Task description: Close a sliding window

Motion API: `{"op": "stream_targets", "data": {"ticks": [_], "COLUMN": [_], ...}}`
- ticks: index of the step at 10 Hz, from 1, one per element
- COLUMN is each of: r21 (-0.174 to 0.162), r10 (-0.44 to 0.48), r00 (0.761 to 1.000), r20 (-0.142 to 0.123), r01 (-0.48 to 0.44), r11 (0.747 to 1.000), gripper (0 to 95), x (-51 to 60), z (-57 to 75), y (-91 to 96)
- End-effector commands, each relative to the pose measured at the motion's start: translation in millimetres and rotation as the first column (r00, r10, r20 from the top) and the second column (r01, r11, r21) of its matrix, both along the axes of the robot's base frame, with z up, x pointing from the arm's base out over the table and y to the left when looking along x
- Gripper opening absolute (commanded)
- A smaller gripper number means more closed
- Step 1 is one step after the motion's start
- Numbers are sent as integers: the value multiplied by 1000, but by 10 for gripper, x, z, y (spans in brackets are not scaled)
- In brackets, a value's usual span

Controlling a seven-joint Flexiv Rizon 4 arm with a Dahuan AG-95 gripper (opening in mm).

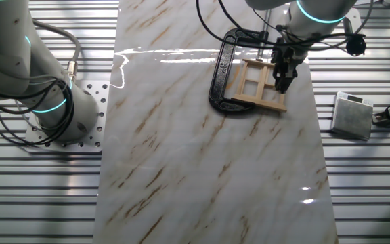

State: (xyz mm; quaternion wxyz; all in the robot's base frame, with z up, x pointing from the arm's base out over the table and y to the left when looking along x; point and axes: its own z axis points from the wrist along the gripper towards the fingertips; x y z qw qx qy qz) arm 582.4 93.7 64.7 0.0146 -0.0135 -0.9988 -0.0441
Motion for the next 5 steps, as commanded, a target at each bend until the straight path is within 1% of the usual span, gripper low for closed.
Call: {"op": "stream_targets", "data": {"ticks": [1,2,3,4,5], "r21": [-4,0,-8,-20,-64], "r10": [-97,-125,-154,-160,-158], "r00": [995,992,988,987,987], "r20": [12,15,16,18,24], "r01": [97,125,154,160,160], "r11": [995,992,988,987,985], "gripper": [760,760,760,760,760], "x": [101,140,209,227,246], "z": [-70,-109,-194,-234,-286], "y": [22,1,-50,-72,-97]}}
